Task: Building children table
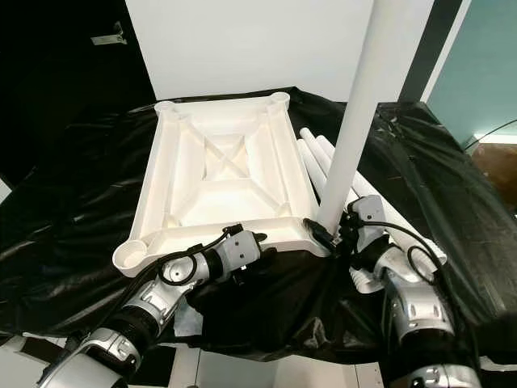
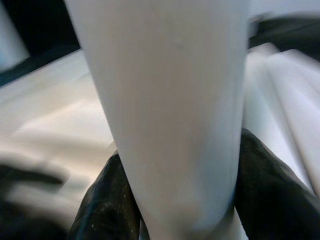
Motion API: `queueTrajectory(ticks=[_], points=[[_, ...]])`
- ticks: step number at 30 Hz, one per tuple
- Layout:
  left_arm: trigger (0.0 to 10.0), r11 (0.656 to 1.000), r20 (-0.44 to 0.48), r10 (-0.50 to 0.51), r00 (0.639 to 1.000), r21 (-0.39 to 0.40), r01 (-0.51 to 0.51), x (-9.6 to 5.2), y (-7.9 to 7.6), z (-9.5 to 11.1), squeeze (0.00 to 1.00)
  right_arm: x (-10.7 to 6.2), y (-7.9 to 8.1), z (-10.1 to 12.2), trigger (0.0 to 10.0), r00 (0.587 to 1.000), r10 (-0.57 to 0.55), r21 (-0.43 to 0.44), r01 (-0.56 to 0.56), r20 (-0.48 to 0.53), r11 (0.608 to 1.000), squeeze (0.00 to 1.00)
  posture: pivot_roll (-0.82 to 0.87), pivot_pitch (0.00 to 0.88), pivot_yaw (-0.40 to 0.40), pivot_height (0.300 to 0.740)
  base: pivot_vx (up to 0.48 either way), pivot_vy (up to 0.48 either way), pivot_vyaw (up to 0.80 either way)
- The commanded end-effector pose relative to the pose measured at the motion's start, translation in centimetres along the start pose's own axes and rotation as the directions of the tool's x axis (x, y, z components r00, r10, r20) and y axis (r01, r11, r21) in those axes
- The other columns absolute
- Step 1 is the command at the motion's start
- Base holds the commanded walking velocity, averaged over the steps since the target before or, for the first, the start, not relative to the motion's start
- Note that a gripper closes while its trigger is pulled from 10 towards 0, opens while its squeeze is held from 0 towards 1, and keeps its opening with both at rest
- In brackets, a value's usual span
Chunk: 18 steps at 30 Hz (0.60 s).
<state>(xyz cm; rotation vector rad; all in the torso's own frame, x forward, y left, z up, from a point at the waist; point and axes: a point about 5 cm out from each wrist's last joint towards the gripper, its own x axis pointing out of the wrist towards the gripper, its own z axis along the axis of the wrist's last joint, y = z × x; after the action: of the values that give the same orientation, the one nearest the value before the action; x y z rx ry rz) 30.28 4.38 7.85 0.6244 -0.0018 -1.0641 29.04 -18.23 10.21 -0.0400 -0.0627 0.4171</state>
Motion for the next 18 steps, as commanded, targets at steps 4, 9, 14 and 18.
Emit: queueTrajectory(ticks=[4, 9, 14, 18], points=[[10.0, 0.993, -0.148, -0.093, 0.985, -0.092, 0.08, -0.5, -2.9, -3.2, 0.0, -0.7, 2.2, -1.9, 0.0, 0.966, -0.26, 0.054, 0.26, -0.008, 0.964, 0.0, -0.03, 0.021, -0.011, 0.74, 0.0, 0.0, 0.0], [10.0, 0.992, -0.148, -0.098, 0.984, -0.089, 0.086, -0.6, -2.9, -3.2, 0.0, -0.2, 4.7, -2.0, 0.0, 0.939, -0.344, 0.063, 0.343, 0.01, 0.937, 0.0, -0.04, 0.022, 0.002, 0.74, 0.0, 0.0, 0.0], [10.0, 0.993, -0.151, -0.099, 0.983, -0.08, 0.088, -0.6, -2.6, -3.2, 0.0, 0.4, 5.3, -1.9, 10.0, 0.968, -0.252, 0.025, 0.251, 0.009, 0.968, 0.25, -0.03, 0.021, 0.001, 0.74, 0.0, 0.0, 0.0], [10.0, 0.993, -0.15, -0.097, 0.984, -0.081, 0.085, -0.5, -2.6, -3.1, 0.0, 0.5, 5.1, -1.9, 10.0, 0.982, -0.187, 0.006, 0.187, -0.007, 0.982, 1.0, -0.04, 0.02, -0.002, 0.74, 0.0, 0.0, 0.0]])
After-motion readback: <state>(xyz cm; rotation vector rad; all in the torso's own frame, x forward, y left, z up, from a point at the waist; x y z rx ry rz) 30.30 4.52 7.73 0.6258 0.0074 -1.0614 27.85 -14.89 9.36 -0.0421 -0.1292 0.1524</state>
